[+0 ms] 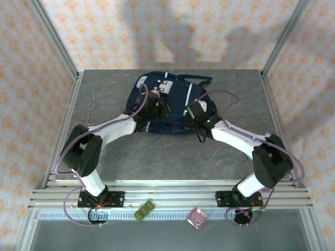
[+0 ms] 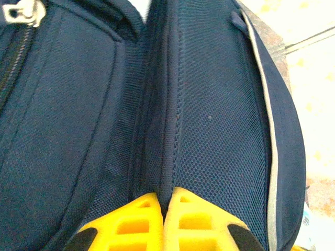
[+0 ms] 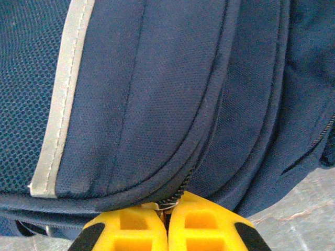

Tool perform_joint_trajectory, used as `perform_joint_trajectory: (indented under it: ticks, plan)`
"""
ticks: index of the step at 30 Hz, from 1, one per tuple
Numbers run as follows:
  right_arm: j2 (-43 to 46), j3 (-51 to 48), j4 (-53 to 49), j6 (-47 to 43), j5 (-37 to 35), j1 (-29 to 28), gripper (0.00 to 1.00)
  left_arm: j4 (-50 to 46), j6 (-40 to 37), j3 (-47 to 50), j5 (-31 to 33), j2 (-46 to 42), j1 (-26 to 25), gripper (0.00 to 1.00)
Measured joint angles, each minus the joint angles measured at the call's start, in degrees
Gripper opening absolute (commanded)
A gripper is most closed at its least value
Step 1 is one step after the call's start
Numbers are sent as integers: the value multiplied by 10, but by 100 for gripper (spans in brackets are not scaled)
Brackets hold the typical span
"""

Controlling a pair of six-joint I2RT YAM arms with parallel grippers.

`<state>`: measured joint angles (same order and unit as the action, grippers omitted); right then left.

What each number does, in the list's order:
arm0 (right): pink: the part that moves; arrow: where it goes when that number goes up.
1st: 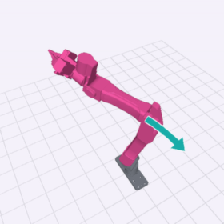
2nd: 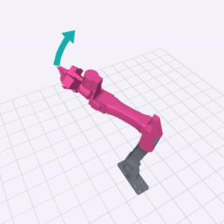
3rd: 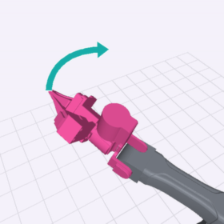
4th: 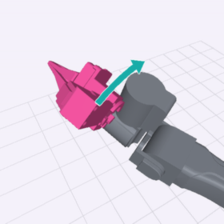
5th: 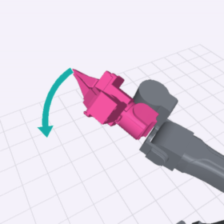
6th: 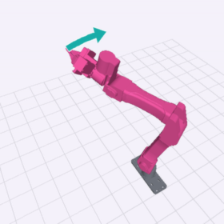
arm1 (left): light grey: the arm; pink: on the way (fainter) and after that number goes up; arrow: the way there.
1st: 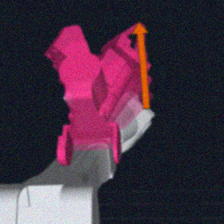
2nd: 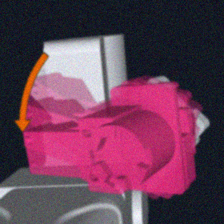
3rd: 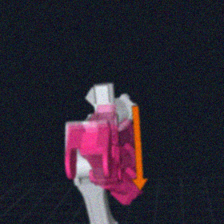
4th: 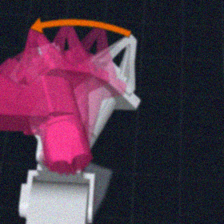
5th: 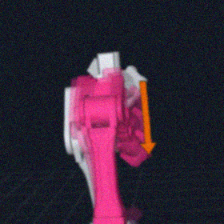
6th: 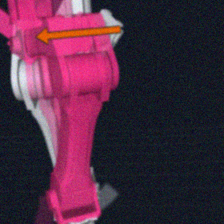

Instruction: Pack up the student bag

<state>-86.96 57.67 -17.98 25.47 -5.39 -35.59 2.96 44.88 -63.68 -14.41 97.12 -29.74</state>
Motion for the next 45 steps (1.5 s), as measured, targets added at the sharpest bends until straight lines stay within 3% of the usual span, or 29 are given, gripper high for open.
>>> perform_joint_trajectory:
  ticks: [5, 16, 18, 20, 24, 30, 34, 39, 41, 45]
  plan:
    - [15, 0, 0, -49, 4, 0, 0, -24, -17, -22, 3, 1, -3, 0]
    - [15, -4, 33, -77, 32, -81, 0, -148, -90, -169, 33, 70, 24, 2]
    - [9, -1, 52, -69, 56, -88, 0, -152, -96, -183, 36, 77, 29, 27]
    - [-7, 8, 66, -60, 85, -93, 0, -143, -100, -185, 49, 76, 33, 44]
    - [-44, 27, 73, -49, 120, -105, 0, -106, -103, -153, 64, 45, 42, 52]
    - [-55, 30, 78, -43, 136, -105, 0, -54, -69, 10, 60, -77, 42, 56]
    - [-55, 30, 82, -40, 141, -105, 0, -13, -28, 93, 52, -105, 33, 58]
    - [-55, 30, 87, -36, 145, -104, 0, 30, 8, 120, 35, -88, 6, 58]
    - [-55, 30, 89, -34, 147, -104, 0, 49, 16, 119, 30, -75, -4, 52]
    - [-55, 30, 89, -33, 146, -104, 0, 69, 26, 105, 28, -40, -11, 8]
